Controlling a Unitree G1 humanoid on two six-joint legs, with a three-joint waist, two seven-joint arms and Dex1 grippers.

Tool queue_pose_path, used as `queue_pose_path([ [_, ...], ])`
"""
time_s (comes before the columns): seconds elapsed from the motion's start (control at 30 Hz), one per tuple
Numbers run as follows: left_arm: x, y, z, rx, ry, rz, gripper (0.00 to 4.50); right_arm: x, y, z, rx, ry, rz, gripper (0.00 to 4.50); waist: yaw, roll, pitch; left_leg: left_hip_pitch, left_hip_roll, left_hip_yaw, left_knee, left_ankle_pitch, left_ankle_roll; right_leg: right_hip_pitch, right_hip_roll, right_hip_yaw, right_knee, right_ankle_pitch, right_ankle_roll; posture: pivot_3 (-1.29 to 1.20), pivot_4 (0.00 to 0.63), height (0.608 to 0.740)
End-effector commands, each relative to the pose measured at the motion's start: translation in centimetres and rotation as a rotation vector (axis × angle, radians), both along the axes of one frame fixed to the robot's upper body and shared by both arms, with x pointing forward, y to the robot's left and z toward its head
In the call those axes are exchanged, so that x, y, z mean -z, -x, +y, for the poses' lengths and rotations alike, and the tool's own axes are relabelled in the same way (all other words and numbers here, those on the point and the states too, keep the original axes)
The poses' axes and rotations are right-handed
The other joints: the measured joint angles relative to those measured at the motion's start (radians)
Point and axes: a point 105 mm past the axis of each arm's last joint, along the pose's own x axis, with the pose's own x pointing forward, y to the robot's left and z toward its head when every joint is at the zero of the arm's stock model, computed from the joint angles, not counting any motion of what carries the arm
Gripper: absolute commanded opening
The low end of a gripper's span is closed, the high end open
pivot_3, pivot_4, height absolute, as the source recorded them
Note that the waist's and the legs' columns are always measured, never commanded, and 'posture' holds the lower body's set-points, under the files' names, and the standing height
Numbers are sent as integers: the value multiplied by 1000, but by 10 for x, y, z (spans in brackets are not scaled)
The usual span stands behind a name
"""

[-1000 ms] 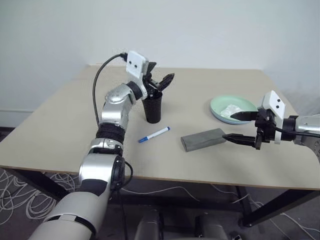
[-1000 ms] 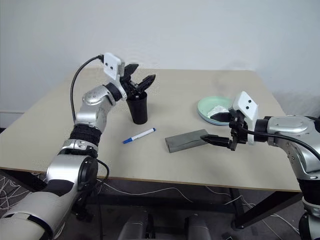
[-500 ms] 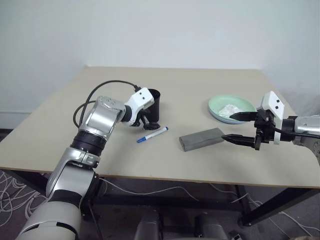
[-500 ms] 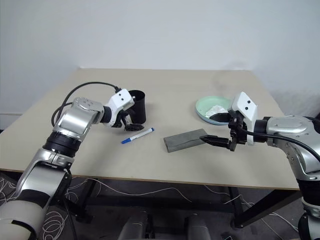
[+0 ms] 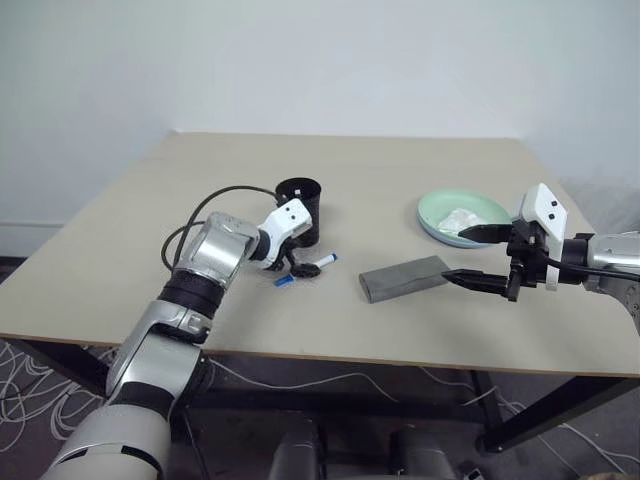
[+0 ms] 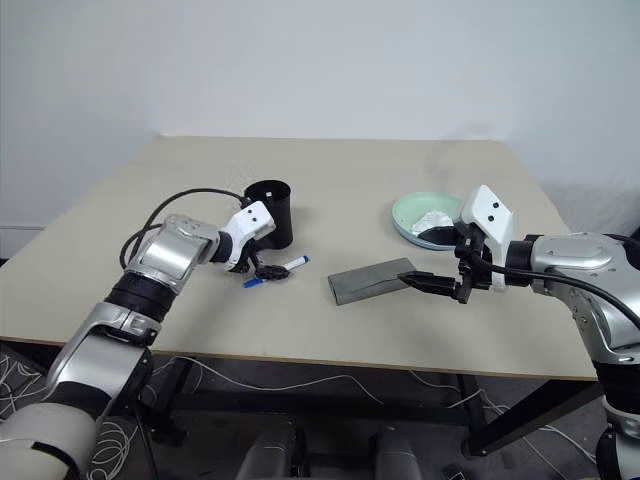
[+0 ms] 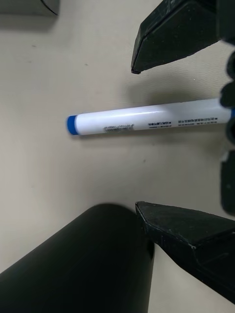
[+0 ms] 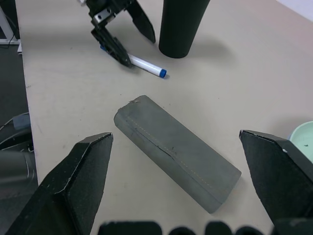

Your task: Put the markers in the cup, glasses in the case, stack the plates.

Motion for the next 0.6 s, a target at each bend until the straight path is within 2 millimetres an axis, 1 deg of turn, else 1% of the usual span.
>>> queue_pose_path([
  [0.03,-2,-3,-2,25,-17,-25,4081,-13,1,1,-5,-8,-50,4500,1,0,0,0,0,0,0,0,0,0,0,0,0,0,0,0,0,615],
  [0.07,-1,-3,-3,27,-18,-24,3871,-13,2,1,-5,-8,-50,4500,1,0,0,0,0,0,0,0,0,1,0,0,-1,0,0,0,0,615],
  [0.1,-1,-3,-4,29,-17,-24,3570,-13,2,1,-5,-8,-49,4500,2,0,0,0,0,0,0,0,0,1,0,0,-1,0,0,0,0,615],
  [0.17,1,-3,-6,39,-23,-18,2923,-12,2,2,-6,-8,-47,4500,1,0,0,1,0,0,0,0,0,1,0,0,-1,0,0,0,0,615],
  [0.23,2,-2,-8,50,-28,-16,2127,-12,2,2,-6,-9,-47,4500,1,0,0,1,0,0,1,0,0,2,0,0,-1,0,0,0,0,615],
  [0.27,2,-2,-9,53,-29,-15,1904,-13,2,2,-5,-10,-47,4500,1,0,0,2,0,0,1,0,0,2,0,0,-1,0,0,0,0,615],
  [0.37,1,-1,-11,74,-35,-18,882,-13,2,2,-6,-10,-47,4500,1,0,0,2,0,0,1,-1,2,2,0,0,0,0,0,0,0,615],
  [0.4,-1,-1,-12,87,-31,-25,453,-13,2,2,-6,-11,-47,4500,1,0,0,2,0,0,1,-1,2,2,0,0,0,0,0,0,0,615],
  [0.43,-5,0,-14,100,-21,-33,225,-13,2,2,-6,-12,-48,4500,1,0,0,2,0,0,1,-1,2,2,0,0,0,0,0,0,0,615],
  [0.6,-31,0,-27,167,108,-105,225,-13,1,3,-7,-15,-47,4500,0,0,0,1,0,0,1,0,0,1,0,0,0,0,0,0,0,615],
])
